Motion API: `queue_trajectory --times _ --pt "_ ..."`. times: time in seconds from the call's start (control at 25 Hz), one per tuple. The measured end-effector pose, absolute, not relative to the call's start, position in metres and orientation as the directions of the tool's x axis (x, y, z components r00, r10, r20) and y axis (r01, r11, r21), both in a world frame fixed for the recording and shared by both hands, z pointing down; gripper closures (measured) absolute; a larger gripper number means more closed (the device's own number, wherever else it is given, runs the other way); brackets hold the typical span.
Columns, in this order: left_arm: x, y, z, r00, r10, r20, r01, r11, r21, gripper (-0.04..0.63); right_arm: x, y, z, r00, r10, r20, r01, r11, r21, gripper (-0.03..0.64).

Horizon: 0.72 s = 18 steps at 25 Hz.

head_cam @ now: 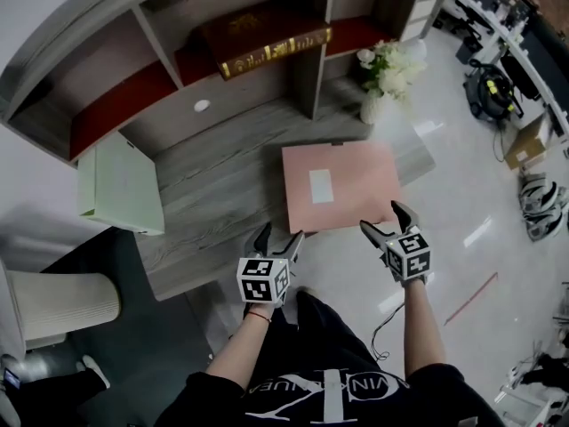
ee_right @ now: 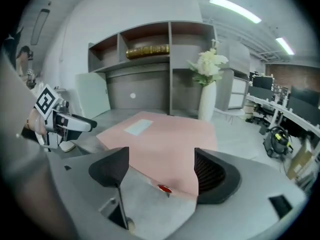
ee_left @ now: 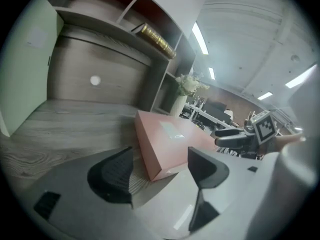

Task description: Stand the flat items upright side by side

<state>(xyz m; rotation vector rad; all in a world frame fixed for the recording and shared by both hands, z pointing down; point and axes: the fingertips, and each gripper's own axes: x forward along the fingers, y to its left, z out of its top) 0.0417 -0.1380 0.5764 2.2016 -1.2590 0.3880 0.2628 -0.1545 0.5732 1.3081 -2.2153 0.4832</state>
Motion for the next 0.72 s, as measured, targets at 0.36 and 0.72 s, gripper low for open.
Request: queue_trajectory --times 0.36,0.72 --pt "0.084 -0.133 0.594 0.581 -0.618 0.529 -0.814 -0.445 0.374 0.270 0.327 -0.155 0.613 -0.373 -0.651 0.662 -0.927 0.287 -0.241 0.215" --pt "0.053 -0.124 0.589 0.504 -0.695 0.514 -0.858 -0.333 0.391 0.270 0.293 -0.136 0.611 -0.470 -0.591 0.656 -0.876 0.405 -0.263 0.233"
